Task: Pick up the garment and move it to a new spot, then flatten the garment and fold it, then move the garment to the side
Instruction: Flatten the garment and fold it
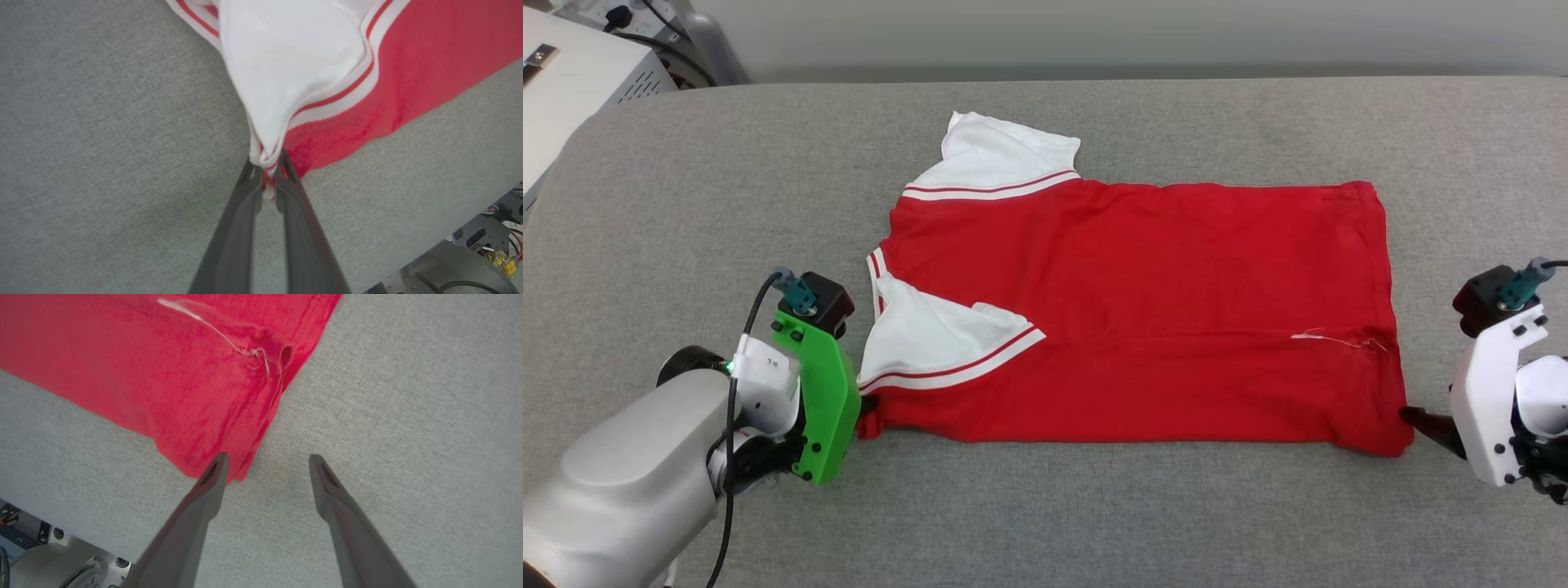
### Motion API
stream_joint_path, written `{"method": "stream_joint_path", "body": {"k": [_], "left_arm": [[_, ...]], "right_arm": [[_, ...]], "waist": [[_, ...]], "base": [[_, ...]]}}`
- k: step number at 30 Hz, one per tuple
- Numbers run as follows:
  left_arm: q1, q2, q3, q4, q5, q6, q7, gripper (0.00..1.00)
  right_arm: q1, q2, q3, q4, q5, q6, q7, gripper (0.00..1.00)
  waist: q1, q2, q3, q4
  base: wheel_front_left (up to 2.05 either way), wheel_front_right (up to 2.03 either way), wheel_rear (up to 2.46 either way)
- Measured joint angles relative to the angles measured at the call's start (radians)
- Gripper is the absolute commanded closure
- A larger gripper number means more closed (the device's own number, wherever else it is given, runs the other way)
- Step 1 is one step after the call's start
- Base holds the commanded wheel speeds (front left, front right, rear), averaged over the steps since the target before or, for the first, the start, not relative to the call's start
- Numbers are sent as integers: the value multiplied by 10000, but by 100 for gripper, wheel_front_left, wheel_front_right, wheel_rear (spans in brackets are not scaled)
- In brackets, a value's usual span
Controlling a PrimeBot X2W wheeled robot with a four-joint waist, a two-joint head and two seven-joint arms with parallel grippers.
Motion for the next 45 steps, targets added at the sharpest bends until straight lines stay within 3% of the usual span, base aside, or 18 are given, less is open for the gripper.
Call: {"method": "stream_joint_path", "body": {"k": [7, 15, 16, 18, 22, 29, 45], "left_arm": [[-208, 8, -188, 23, -15, 0, -163, 100], [-246, 2, -437, 157, -190, 0, -357, 100], [-244, -6, -470, 194, -232, 0, -366, 100], [-225, -35, -627, 341, -357, 0, -537, 100], [-209, -29, -719, 366, -485, 0, -667, 100], [-57, 230, -792, 23, -872, 0, -890, 100], [1312, 1043, -1045, -1549, -853, 17, -1152, 100]], "right_arm": [[416, 1093, -286, 1104, -157, -2, -324, 0], [532, 1329, -255, 1645, -288, -10, -1032, 0], [530, 1354, -244, 1674, -282, -10, -1143, 68], [502, 1354, -127, 1662, -171, -10, -1565, 100], [524, 1254, -21, 1459, -61, 2, -1887, 100], [978, 527, -244, 612, 219, 2, -1996, 100], [3248, -309, -1432, -1170, 522, 2, -1354, 100]], "waist": [[0, 0, 376, 105], [0, 0, 561, 137], [0, 0, 533, 120], [0, 0, 351, 55], [0, 0, 82, 28], [0, 0, -462, 32], [0, 0, -787, -39]], "base": [[0, 0, 0], [0, 0, 0], [0, 0, 0], [0, 0, 0], [0, 0, 0], [0, 0, 0], [0, 0, 0]]}}
